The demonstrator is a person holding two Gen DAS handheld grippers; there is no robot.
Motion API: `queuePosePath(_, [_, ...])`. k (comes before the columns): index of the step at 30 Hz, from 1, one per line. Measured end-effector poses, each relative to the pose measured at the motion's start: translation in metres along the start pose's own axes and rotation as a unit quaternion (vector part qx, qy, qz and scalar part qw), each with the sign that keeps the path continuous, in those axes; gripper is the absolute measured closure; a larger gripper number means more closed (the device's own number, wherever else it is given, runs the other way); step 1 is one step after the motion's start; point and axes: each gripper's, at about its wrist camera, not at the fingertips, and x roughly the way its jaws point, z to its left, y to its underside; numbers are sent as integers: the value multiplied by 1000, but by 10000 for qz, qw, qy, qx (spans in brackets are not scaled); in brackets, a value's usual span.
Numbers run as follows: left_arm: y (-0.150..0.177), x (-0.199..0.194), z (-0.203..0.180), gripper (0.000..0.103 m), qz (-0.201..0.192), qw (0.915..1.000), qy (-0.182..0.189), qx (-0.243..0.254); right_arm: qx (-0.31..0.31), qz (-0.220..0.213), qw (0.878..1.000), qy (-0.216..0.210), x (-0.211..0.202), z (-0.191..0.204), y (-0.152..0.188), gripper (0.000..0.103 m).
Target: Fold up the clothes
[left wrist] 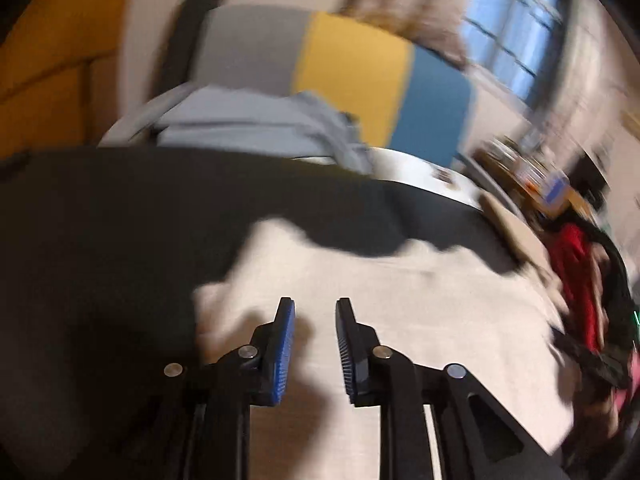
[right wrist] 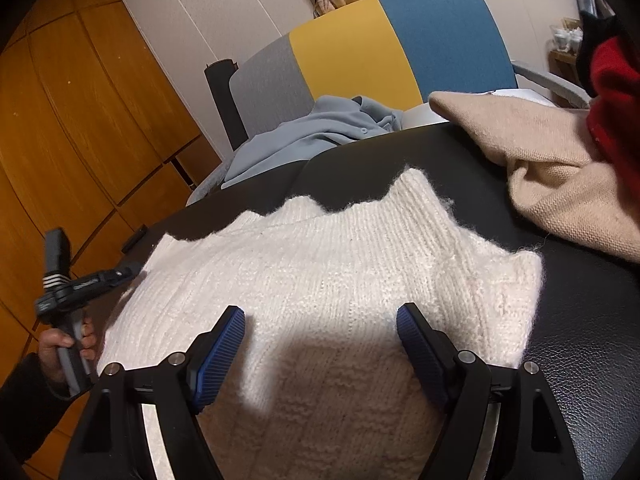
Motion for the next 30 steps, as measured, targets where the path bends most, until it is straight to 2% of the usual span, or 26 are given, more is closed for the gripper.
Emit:
queuePosePath(2, [-3, 5, -22, 81, 200, 9984, 296, 437, -2, -4, 10000, -5, 0, 0, 0, 23])
queuePosePath(5, [-7, 25, -40, 78, 665, 9930, 488, 842, -4, -10, 10000, -12, -1, 0, 0, 23])
queuePosePath(11, [-34, 61, -45, 70, 1302, 9850, 712, 881, -5, -22, 10000, -31, -2, 0, 0, 23])
queuePosePath(15, [-35, 84, -58, 61, 1724, 9753, 767, 1153, -30, -14, 10000, -48, -1, 0, 0, 21])
queuePosePath(18, [-31, 90, -61, 60, 1636, 9773, 663, 1169, -60, -6, 10000, -46, -1, 2, 0, 19])
queuePosePath(20, [-28, 84, -60, 80, 1474, 9814, 579, 1085, -64, -4, 10000, -52, -1, 2, 0, 18])
queuePosePath(21, [-28, 81, -63, 98, 1359, 9828, 519, 1136, -73, 1, 10000, -31, -1, 3, 0, 18])
queuePosePath(24, [-28, 71, -70, 99, 1018, 9862, 342, 1263, -85, 22, 9997, 245, -3, 11, -1, 19])
queuePosePath(28, [-41, 72, -71, 99, 624, 9918, 158, 1107, -206, -127, 9975, 663, -8, 28, -7, 19])
queuePosePath(30, [-41, 81, -69, 99, 602, 9923, 25, 1086, -296, -254, 9960, 800, -9, 31, -7, 19])
